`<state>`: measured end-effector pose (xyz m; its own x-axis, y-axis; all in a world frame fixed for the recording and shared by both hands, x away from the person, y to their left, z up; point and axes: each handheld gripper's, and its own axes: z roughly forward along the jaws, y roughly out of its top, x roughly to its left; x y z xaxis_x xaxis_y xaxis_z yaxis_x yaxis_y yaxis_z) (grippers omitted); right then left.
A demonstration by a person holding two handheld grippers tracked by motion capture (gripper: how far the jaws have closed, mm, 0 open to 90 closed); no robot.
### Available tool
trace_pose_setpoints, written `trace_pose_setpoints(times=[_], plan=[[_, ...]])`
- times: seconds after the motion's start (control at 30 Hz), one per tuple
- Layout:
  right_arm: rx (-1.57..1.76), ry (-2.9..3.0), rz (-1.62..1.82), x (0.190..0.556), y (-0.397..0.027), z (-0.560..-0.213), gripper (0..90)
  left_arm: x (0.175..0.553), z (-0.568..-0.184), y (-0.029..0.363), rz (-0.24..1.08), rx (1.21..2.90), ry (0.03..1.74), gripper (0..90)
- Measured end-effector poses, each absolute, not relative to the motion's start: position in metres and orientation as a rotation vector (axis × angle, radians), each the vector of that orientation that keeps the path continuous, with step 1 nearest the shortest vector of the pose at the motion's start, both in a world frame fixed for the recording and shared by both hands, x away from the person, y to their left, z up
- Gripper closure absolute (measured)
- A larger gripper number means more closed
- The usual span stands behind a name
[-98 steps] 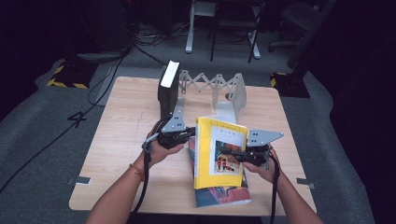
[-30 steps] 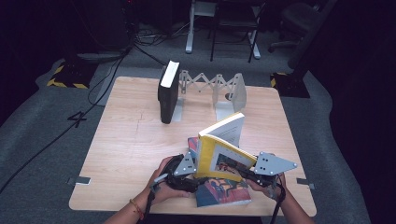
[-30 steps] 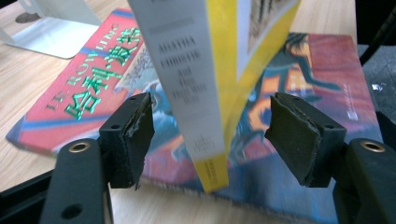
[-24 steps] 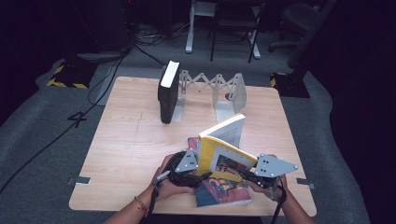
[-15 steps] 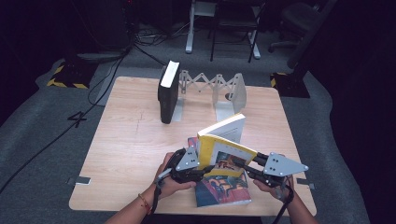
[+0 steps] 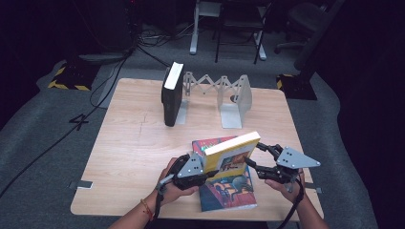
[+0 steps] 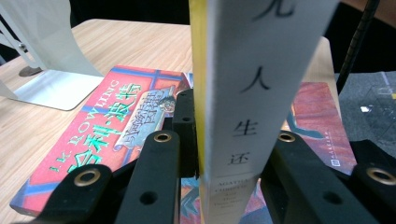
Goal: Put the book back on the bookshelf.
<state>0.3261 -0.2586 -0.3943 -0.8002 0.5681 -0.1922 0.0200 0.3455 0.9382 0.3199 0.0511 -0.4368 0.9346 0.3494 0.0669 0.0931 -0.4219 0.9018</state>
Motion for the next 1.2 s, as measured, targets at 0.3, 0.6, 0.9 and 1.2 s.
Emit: trace_pose_setpoints(times=[0.3,0.6,0.9,1.2], plan=[[0.47,2.185,1.449,0.326,-0.243,-0.406,39.1,0.318,-0.431,0.051,0.312,1.965,0.305,65.1],[0.45,2.199,1.463,0.323,-0.237,-0.408,39.6,0.314,-0.413,0.05,0.328,1.903,0.287,60.5],[0.45,2.198,1.464,0.322,-0.237,-0.409,39.9,0.313,-0.391,0.046,0.364,1.841,0.271,58.2],[0.45,2.2,1.459,0.322,-0.237,-0.408,39.6,0.318,-0.385,0.034,0.386,1.852,0.274,65.9]])
